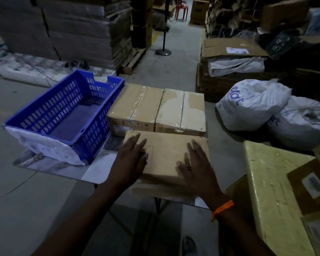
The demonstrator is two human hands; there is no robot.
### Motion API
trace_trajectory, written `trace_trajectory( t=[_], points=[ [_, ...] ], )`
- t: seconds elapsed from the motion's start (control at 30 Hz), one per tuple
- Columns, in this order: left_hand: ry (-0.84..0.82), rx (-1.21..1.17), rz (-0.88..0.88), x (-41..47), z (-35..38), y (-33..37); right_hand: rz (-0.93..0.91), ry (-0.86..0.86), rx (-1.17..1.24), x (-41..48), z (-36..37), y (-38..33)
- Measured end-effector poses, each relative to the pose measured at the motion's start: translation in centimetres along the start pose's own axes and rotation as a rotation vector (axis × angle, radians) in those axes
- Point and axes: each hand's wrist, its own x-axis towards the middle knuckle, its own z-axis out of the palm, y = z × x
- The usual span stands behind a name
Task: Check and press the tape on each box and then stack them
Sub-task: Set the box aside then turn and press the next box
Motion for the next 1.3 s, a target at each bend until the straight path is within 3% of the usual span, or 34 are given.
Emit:
trace_trajectory(
  t=[0.1,0.17,0.47,0.63,0.8,0.93,1.17,1.23,1.3],
  points=[
    [-0.186,0.169,0.071,0.6,1.3,0.9,-0.142,-0.081,-0.184,1.2,1.9,-0.8],
    [-0.192,0.232,0.069,0.4,2.0,0.9,-0.146,-0.116,-0.283,1.2,2.7,-0.9],
    [-0.224,0.241,0.097,0.6,2.2,0.4,-0.135,-0.182,-0.260,1.7,2.2,-0.4],
    [-0.202,0.243,0.214,-1.5,2.1,-0.3,-0.179,-0.228,-0.189,-0.5,1.4,-0.1],
    [-0.094,0.285,0.342,-4.7,2.2,-2.7,-0.260,-0.134,-0.269,-3.8,1.4,2.1],
    [-0.042,0.280,0.287,-4.5,2.5,-2.4,-0.282,-0.020,-0.311,-4.0,2.3,2.4],
    [-0.085,0.313,0.318,-4.4,2.5,-3.2,-0.331,0.066,-0.287,-3.9,1.9,3.1],
    [0.005,0.202,0.273,-5.1,2.9,-4.1,-0.252,0.156,-0.222,-4.2,1.5,3.8],
    [0.126,-0.037,0.064,-6.6,3.2,-4.8,0.007,0.269,-0.052,-5.2,1.4,4.7]
  ],
)
